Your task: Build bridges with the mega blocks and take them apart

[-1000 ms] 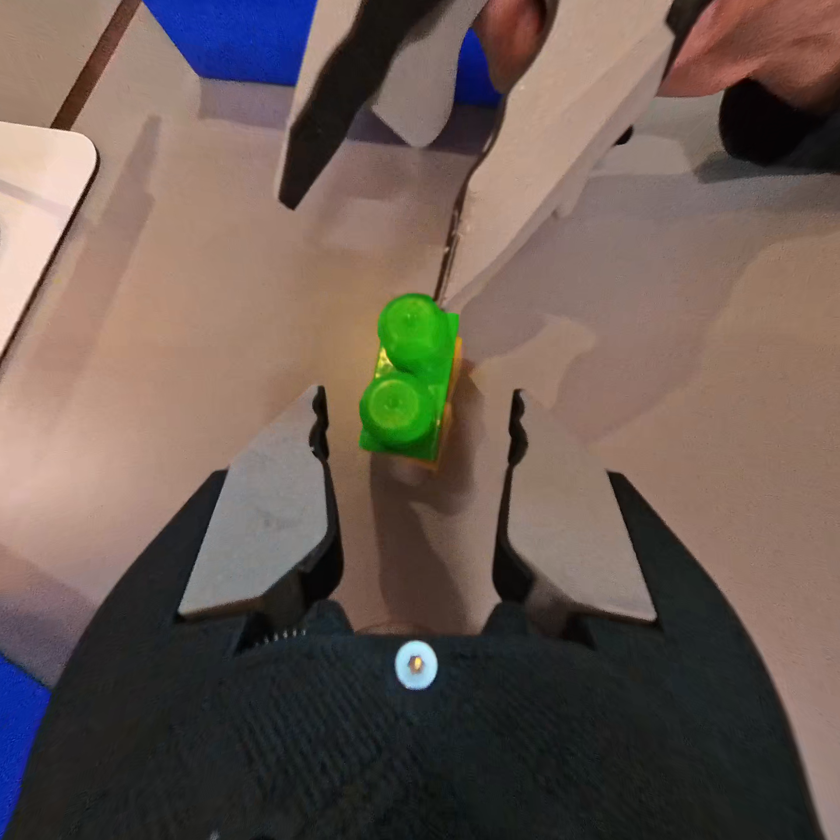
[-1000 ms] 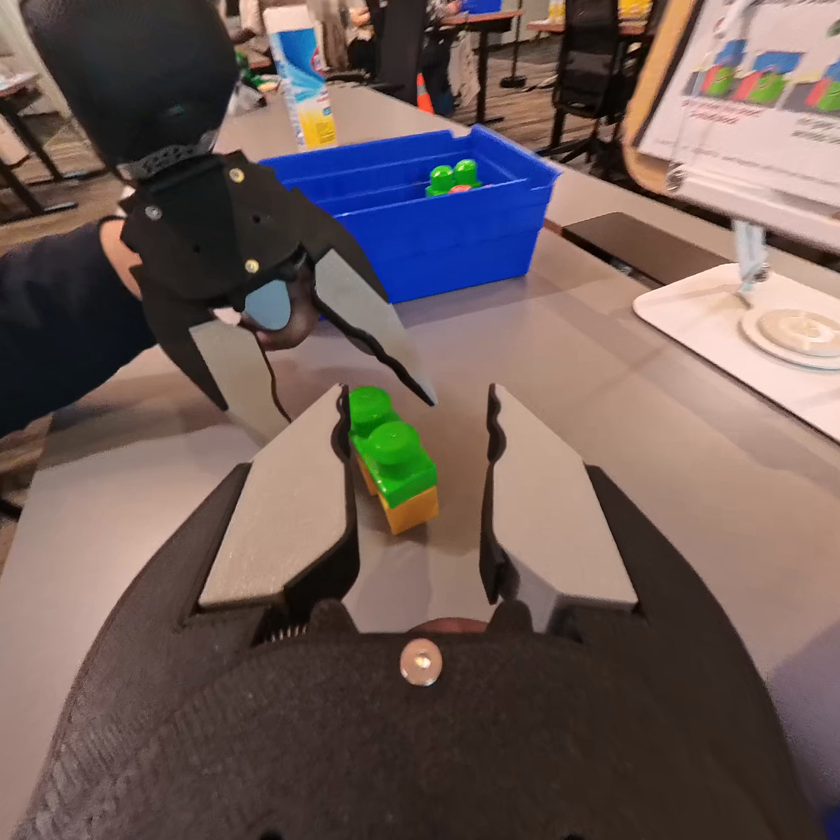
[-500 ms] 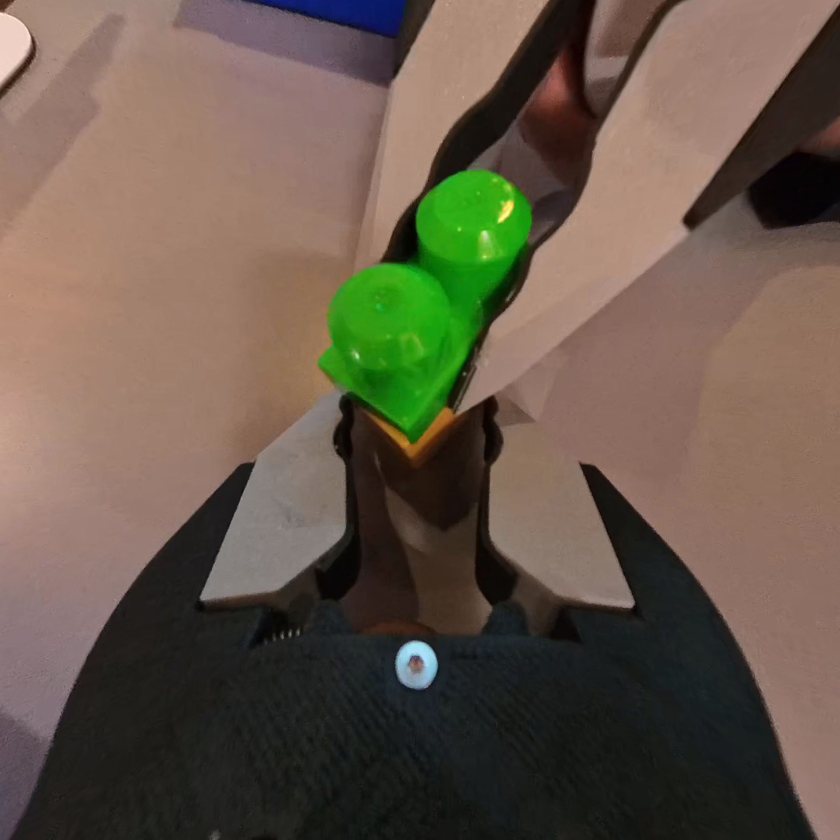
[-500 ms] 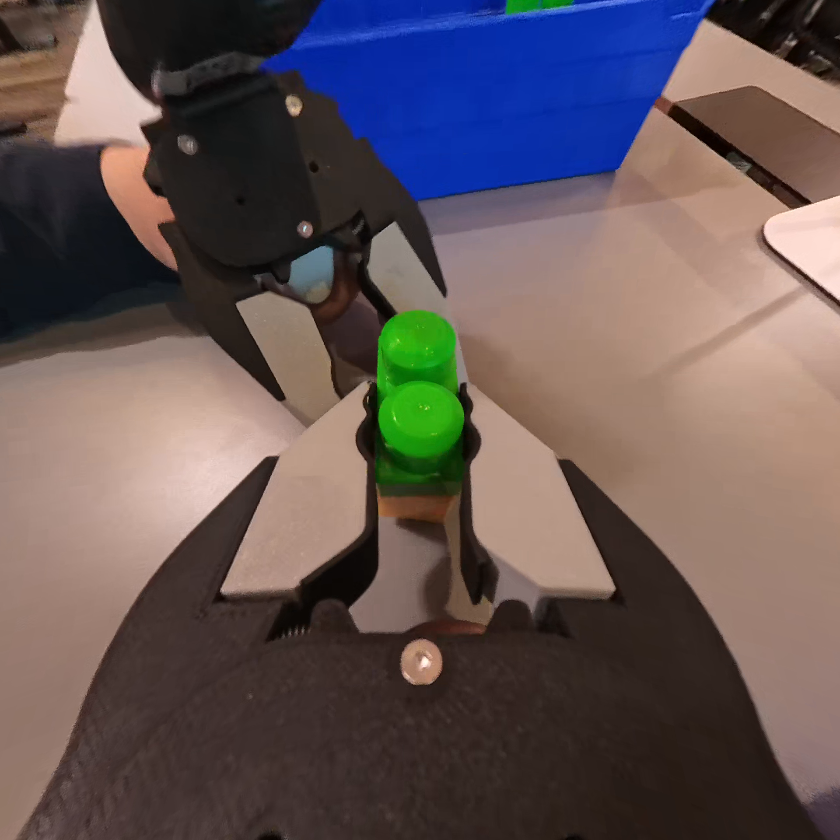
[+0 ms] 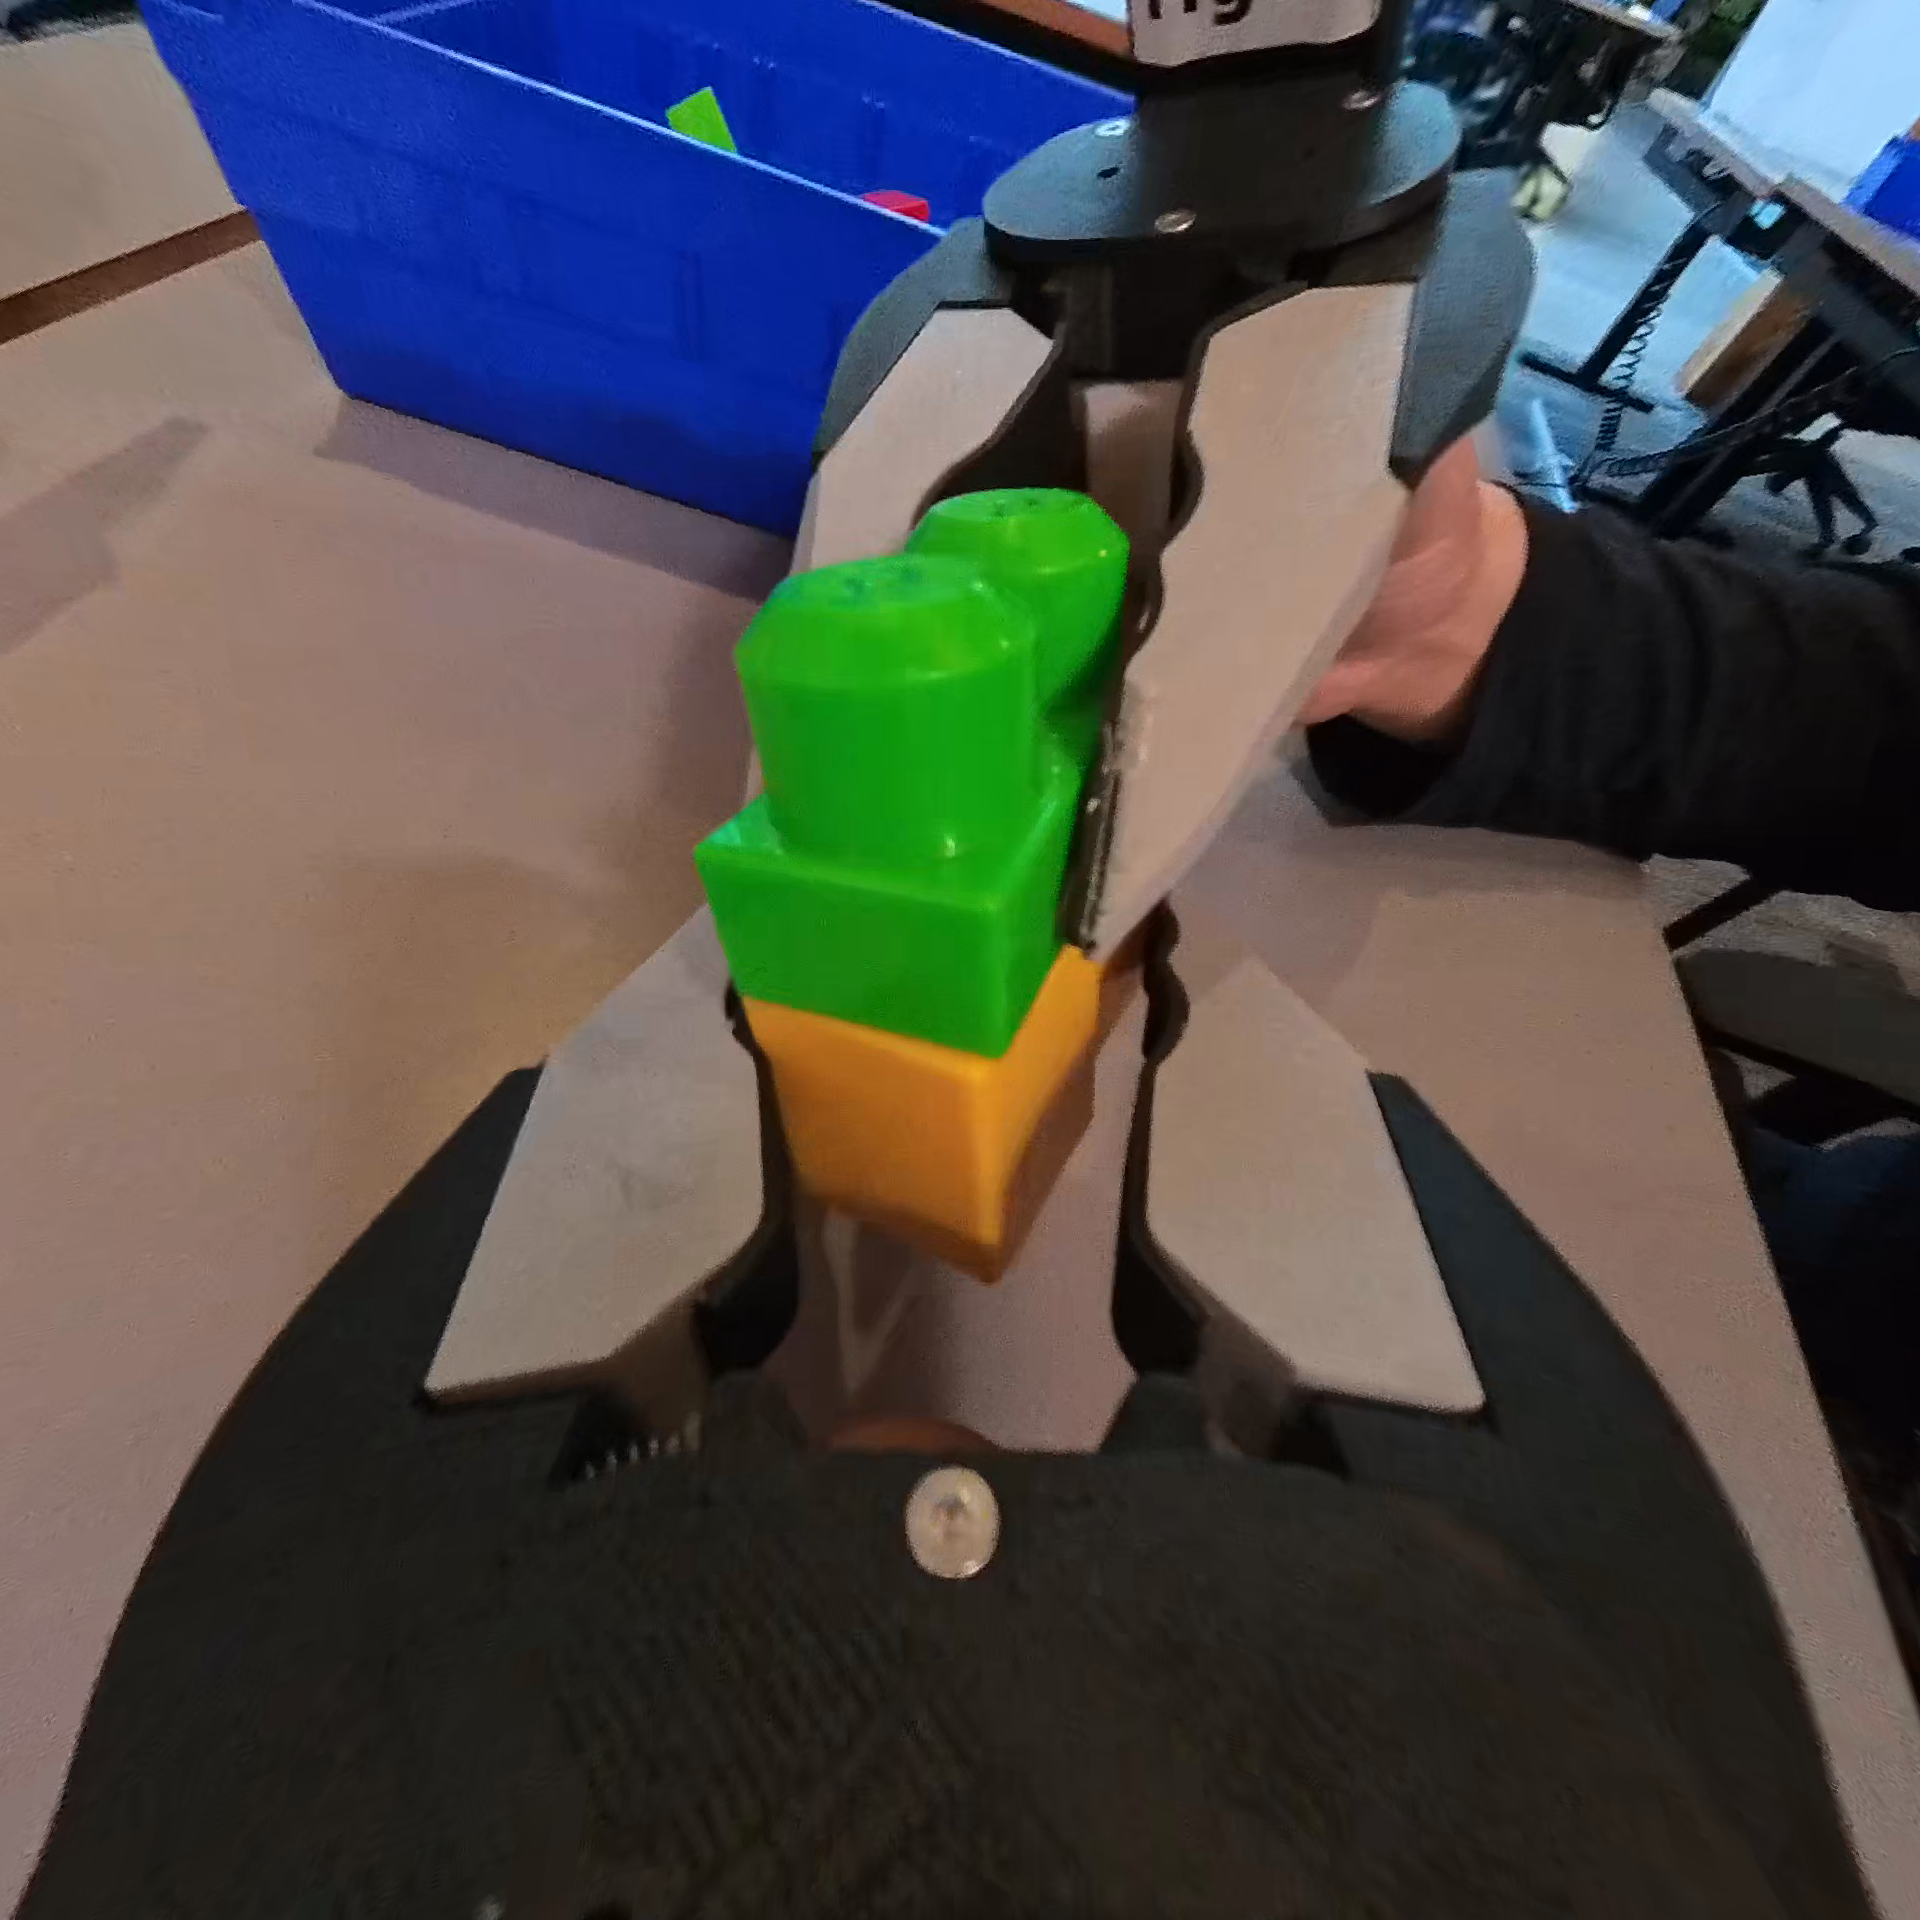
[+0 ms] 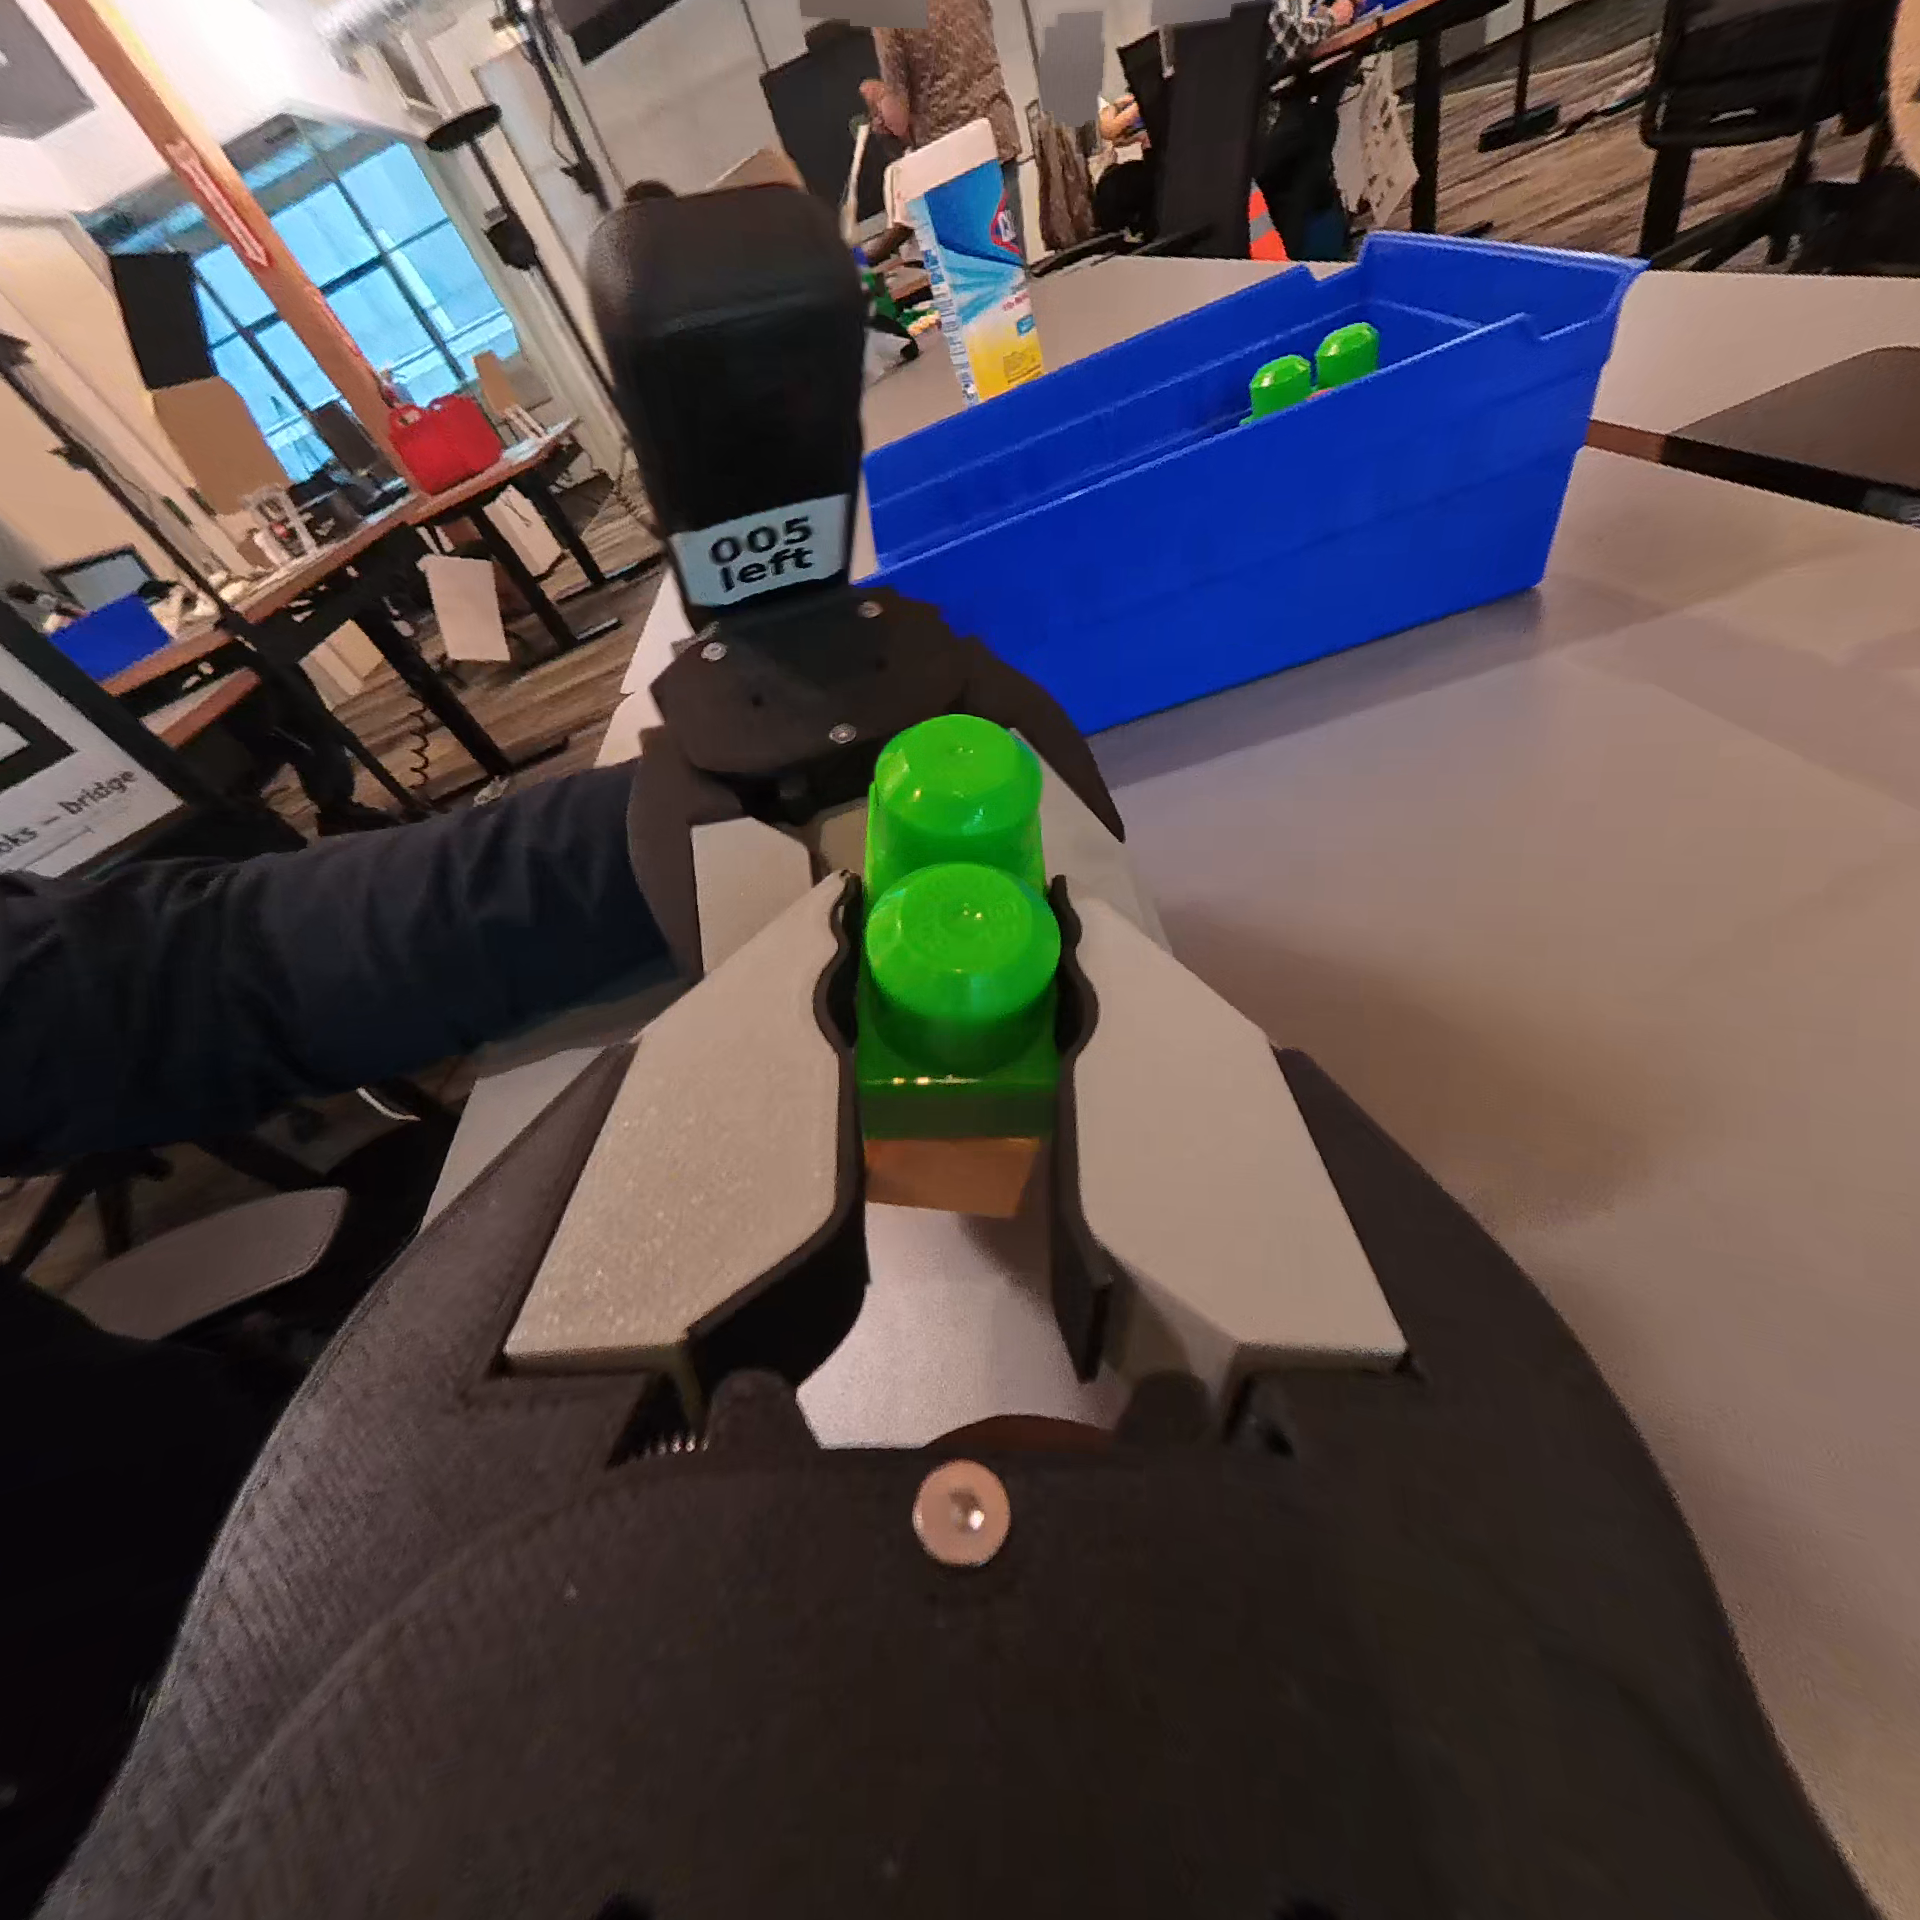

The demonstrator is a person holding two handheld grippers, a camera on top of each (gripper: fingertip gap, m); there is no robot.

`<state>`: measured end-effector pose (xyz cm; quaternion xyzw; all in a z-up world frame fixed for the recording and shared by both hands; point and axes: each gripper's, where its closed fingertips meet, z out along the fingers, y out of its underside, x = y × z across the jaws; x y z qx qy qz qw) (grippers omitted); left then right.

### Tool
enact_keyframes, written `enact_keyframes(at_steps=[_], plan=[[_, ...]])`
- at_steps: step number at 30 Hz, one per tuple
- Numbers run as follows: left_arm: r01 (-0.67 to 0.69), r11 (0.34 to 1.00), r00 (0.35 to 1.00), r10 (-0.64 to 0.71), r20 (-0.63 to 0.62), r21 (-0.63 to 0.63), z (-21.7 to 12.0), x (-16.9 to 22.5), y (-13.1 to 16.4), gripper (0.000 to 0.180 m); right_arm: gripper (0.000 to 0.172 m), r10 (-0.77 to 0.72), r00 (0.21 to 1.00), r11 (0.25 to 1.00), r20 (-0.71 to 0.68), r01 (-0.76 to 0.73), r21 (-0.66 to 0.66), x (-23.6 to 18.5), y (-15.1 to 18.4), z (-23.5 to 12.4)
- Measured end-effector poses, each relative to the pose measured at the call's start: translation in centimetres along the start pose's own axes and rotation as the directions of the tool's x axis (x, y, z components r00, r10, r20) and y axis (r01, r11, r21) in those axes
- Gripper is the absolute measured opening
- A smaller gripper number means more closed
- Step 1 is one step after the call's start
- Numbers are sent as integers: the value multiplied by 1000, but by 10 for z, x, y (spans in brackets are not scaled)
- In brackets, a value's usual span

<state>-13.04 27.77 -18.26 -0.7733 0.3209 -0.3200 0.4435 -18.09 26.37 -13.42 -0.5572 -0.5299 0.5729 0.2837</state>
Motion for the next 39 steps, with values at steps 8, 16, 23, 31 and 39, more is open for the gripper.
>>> enact_keyframes(at_steps=[8,16,23,31,39], plan=[[-120,986,824,162,543,-112,-5,-44,-6,95,32,189,954,976,-234,-156,152,40,-11,-12],[-136,972,681,231,695,-190,2,-60,-14,95,33,237,908,964,-345,-177,198,47,-8,-14],[-136,967,643,253,723,-217,-4,-69,-11,91,33,255,910,959,-327,-196,203,46,-8,-13],[-154,944,635,320,703,-291,-8,-73,-3,88,33,226,912,971,-343,-184,153,44,-2,-9],[-173,936,629,345,696,-308,-5,-77,-4,90,33,283,897,954,-339,-229,191,48,-1,-8]])
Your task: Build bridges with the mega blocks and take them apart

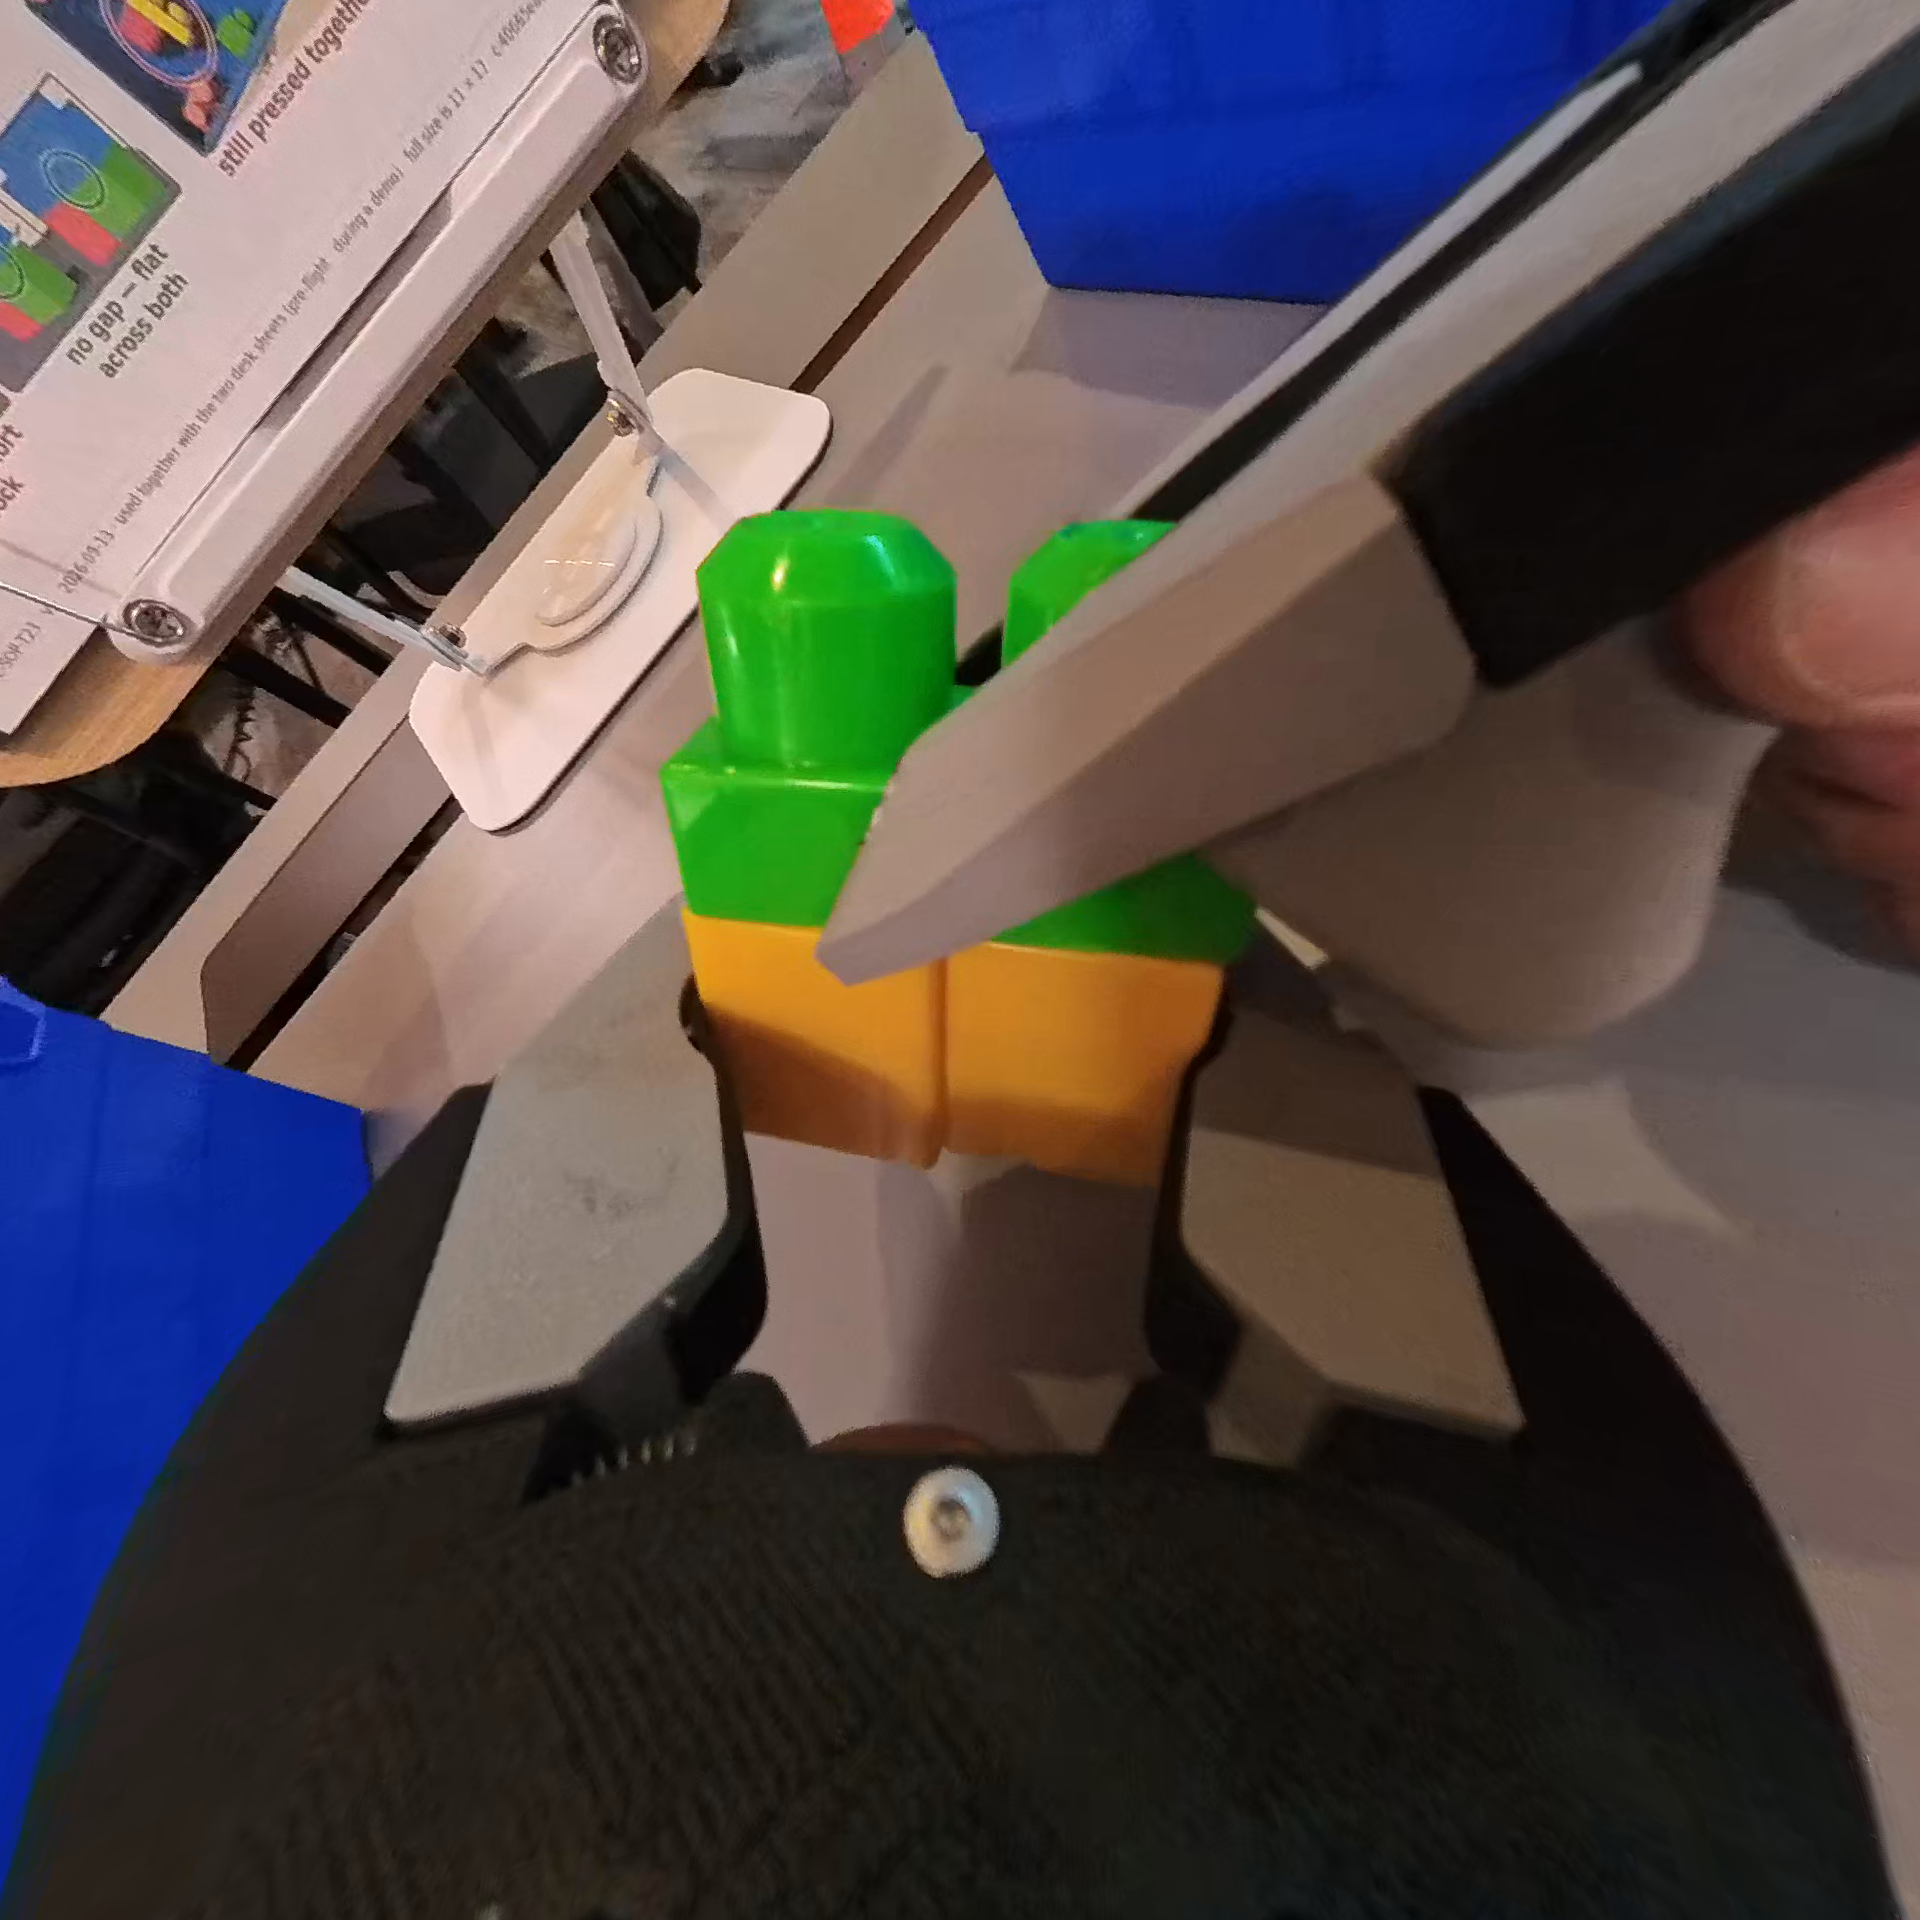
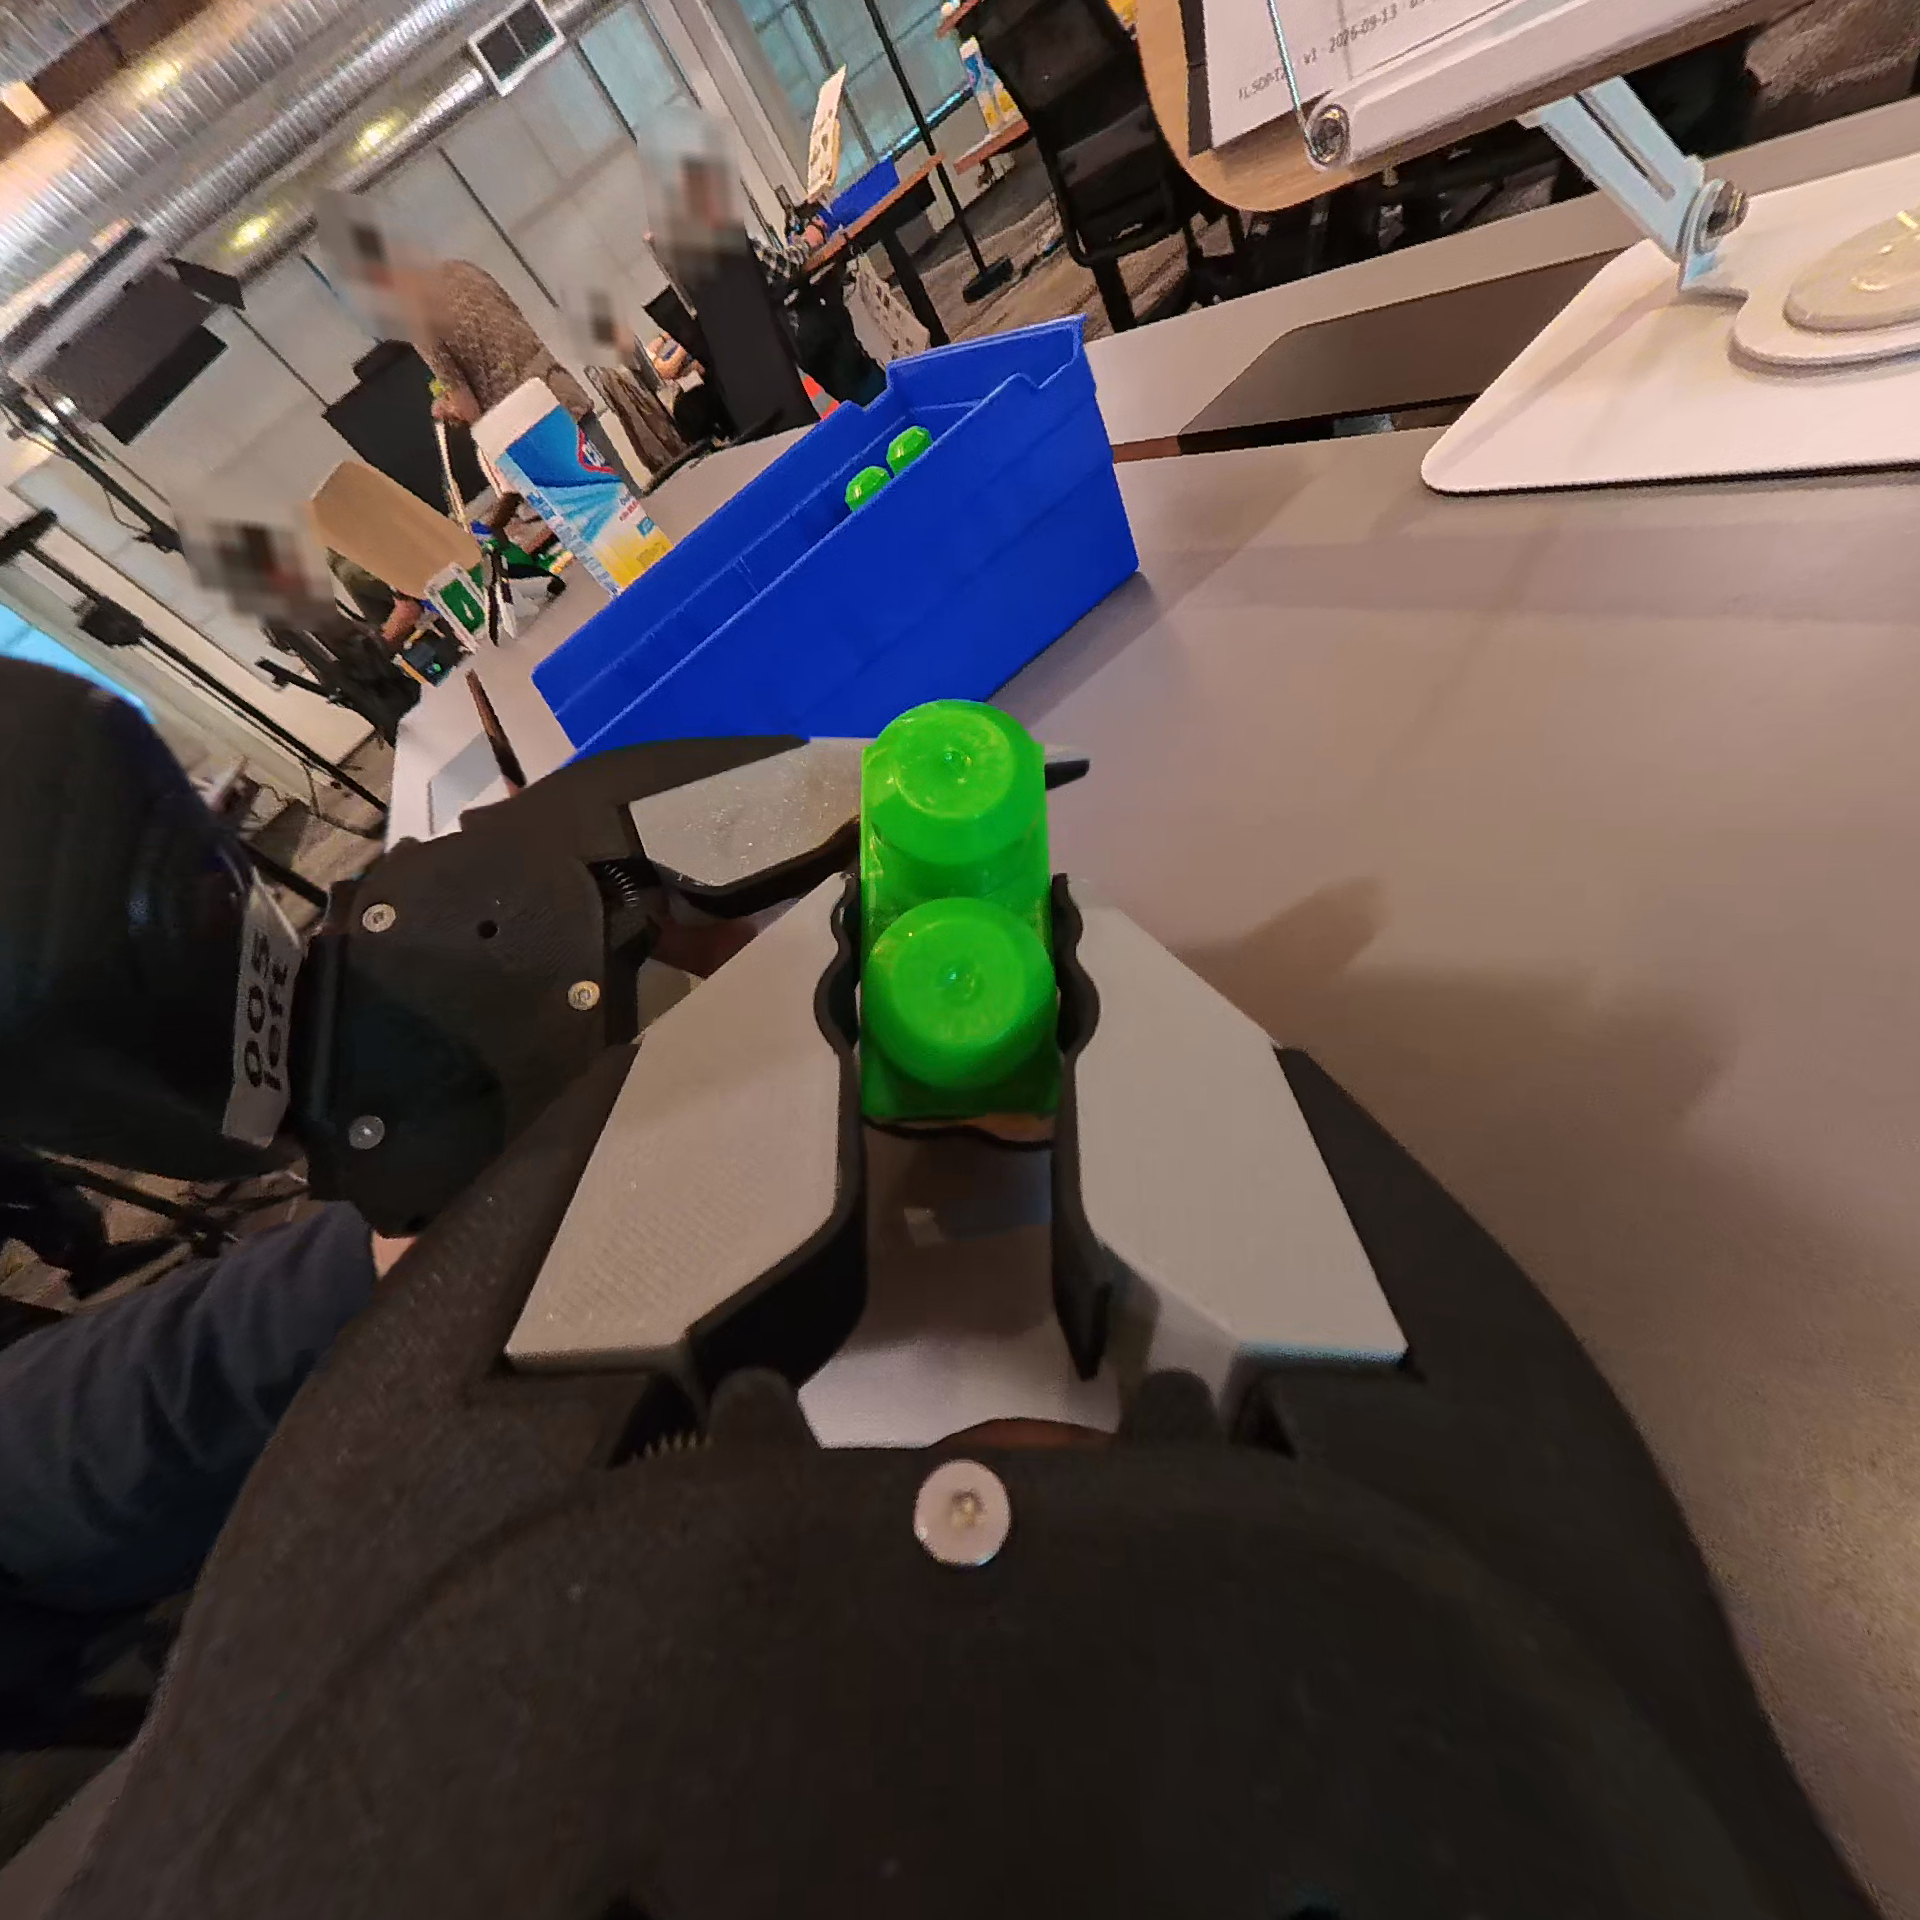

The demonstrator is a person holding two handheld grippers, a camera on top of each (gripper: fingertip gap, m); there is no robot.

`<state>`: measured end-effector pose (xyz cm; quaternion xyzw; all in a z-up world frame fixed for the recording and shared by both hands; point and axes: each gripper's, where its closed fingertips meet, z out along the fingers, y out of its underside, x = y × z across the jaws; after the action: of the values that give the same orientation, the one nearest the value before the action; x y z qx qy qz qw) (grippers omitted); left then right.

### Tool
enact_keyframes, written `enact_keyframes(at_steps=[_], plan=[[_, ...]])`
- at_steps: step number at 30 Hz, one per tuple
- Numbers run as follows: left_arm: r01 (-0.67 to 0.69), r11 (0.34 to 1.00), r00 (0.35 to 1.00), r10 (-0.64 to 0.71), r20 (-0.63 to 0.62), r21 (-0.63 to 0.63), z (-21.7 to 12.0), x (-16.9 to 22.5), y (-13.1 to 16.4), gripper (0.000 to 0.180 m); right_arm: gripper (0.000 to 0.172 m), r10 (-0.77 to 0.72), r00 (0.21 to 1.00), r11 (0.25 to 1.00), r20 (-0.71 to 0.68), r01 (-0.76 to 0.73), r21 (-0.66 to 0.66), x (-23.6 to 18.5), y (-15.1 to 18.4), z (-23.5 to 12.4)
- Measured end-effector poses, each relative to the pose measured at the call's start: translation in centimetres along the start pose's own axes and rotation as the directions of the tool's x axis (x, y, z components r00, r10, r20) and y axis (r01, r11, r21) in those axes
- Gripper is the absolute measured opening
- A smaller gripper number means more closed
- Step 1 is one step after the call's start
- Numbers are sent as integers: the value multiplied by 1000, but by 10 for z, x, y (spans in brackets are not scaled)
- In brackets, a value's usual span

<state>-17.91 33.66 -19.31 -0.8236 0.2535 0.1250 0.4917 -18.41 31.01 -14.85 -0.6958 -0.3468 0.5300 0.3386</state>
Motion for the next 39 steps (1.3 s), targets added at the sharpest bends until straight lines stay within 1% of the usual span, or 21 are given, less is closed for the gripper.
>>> enact_keyframes(at_steps=[4,8,10,11,14,16,18,20,21,23,24,25,26,27,28,29,31,33,35,36,39], plan=[[-24,1000,1000,24,-17,-19,0,1,1,88,33,-13,1000,1000,-5,13,-5,1,0,0],[-17,998,992,10,-127,-59,-2,9,9,87,33,-86,996,993,9,86,-77,0,7,1],[-4,999,983,-6,-186,-54,-4,14,12,87,33,-117,993,988,18,118,-102,-2,10,1],[2,999,983,-10,-184,-42,-5,13,11,87,33,-123,992,987,18,124,-99,-3,10,1],[-6,999,996,2,-89,-50,-5,5,8,87,32,-104,995,993,-10,104,-53,-4,4,1],[-2,998,1000,0,-30,-57,-6,1,5,87,32,-19,1000,1000,-20,19,23,-2,-3,0],[-34,998,998,36,44,-57,-8,-5,2,89,32,117,993,989,29,-119,88,-2,-7,-1],[-61,996,995,66,73,-72,-7,-7,6,91,33,184,981,980,65,-188,65,-1,-3,1],[-65,994,995,71,63,-84,-5,-5,10,90,32,160,986,986,51,-162,33,0,1,2],[-63,996,997,65,35,-61,-4,-3,9,88,32,15,1000,1000,-2,-15,-9,1,2,2],[-24,999,1000,23,-5,-42,-5,-1,6,87,33,-61,998,998,-11,61,-2,-2,-2,0],[57,998,995,-57,-84,-7,-7,4,1,87,33,-110,994,994,1,110,18,-6,-8,-2],[145,989,977,-140,-159,19,-10,7,-4,88,33,-109,994,993,21,109,36,-9,-14,-5],[198,980,962,-188,-199,31,-12,8,-5,87,33,-93,995,994,36,91,58,-10,-20,-9],[206,978,962,-195,-189,40,-13,2,-3,87,32,-92,996,993,9,91,77,-5,-25,-14],[178,983,974,-169,-151,45,-14,-5,0,87,33,-128,991,987,-49,132,91,3,-31,-20],[115,992,989,-109,-104,52,-18,-9,2,87,32,-238,955,960,-175,259,105,9,-48,-38],[109,992,986,-99,-132,69,-20,-1,-2,87,32,-328,907,920,-265,370,129,1,-71,-62],[106,989,979,-85,-185,103,-22,12,-9,87,32,-408,823,867,-396,484,113,3,-97,-94],[110,986,972,-80,-222,122,-23,19,-13,87,32,-439,766,850,-470,523,58,13,-106,-112],[138,979,957,-92,-277,151,-28,25,-16,87,32,-420,619,858,-663,510,-67,68,-118,-170]])
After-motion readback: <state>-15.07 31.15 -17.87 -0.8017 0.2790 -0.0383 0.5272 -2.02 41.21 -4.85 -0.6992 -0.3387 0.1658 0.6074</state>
